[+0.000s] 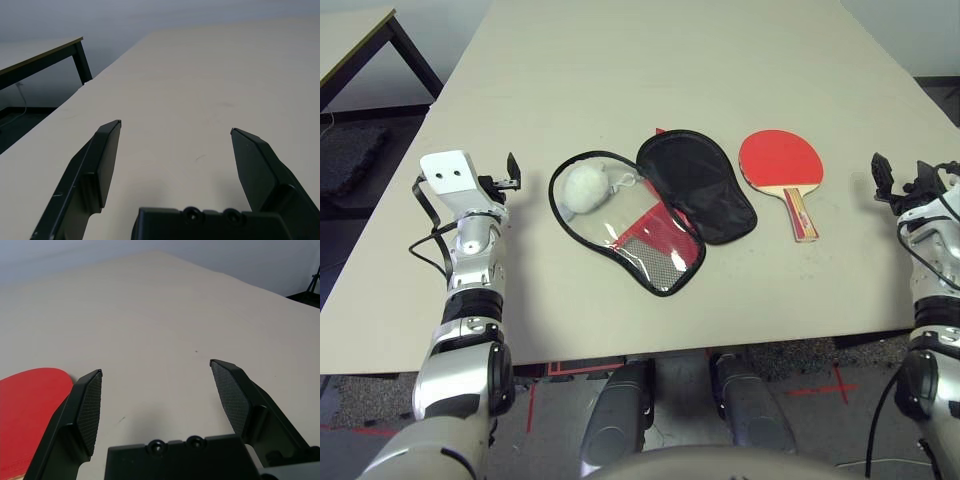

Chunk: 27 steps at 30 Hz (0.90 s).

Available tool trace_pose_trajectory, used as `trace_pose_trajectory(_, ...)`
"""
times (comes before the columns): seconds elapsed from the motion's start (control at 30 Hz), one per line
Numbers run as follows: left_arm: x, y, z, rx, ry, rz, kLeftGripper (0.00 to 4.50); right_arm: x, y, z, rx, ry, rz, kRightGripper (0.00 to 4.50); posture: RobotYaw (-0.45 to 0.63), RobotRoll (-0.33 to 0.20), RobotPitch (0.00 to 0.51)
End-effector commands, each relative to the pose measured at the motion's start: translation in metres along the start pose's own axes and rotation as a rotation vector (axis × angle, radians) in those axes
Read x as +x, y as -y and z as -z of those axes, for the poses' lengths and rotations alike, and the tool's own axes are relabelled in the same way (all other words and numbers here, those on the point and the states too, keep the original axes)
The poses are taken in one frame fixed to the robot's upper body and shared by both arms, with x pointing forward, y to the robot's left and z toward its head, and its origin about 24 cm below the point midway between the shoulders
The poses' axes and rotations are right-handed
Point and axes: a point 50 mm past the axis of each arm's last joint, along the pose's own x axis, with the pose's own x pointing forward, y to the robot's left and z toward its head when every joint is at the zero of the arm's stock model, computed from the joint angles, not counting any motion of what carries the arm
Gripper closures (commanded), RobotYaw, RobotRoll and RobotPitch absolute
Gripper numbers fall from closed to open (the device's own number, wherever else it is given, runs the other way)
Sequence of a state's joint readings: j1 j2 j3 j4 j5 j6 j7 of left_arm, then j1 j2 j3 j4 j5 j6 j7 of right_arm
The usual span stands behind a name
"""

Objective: Store the ping-pong paddle in its case and zip it.

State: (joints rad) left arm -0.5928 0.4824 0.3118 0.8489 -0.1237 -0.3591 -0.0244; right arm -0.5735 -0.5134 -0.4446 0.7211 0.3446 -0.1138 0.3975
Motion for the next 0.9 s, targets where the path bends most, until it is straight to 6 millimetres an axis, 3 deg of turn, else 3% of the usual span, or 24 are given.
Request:
trace_pose_trajectory(0.03, -0.002, -0.002, 0.005, -0.013, -0.025, -0.014, 0.00, -0.002, -0.001, 0.007, 0.003, -0.033, -0.005, 0.05, 0.00, 0.000, 0.189)
trace_pose_trajectory(0.4, 0.005, 0.008, -0.006, -0.025, 0.012, 0.037, 0.00, -0.007, 0.004, 0.004, -0.021, -0.031, -0.006, 0.05, -0.02, 0.000, 0.179)
trace_pose_trajectory(0.67, 0.033, 0.011, -0.086, -0.035, 0.203, 0.336, 0.00, -0.007, -0.003, -0.026, -0.065, -0.093, -0.105, 0.05, -0.01, 0.000, 0.172)
trace_pose_trajectory(0.9, 0.040, 0.035, -0.133, -0.057, 0.185, 0.709, 0.00, -0.013, -0.044, -0.040, -0.030, -0.325, -0.261, 0.05, -0.02, 0.000, 0.174)
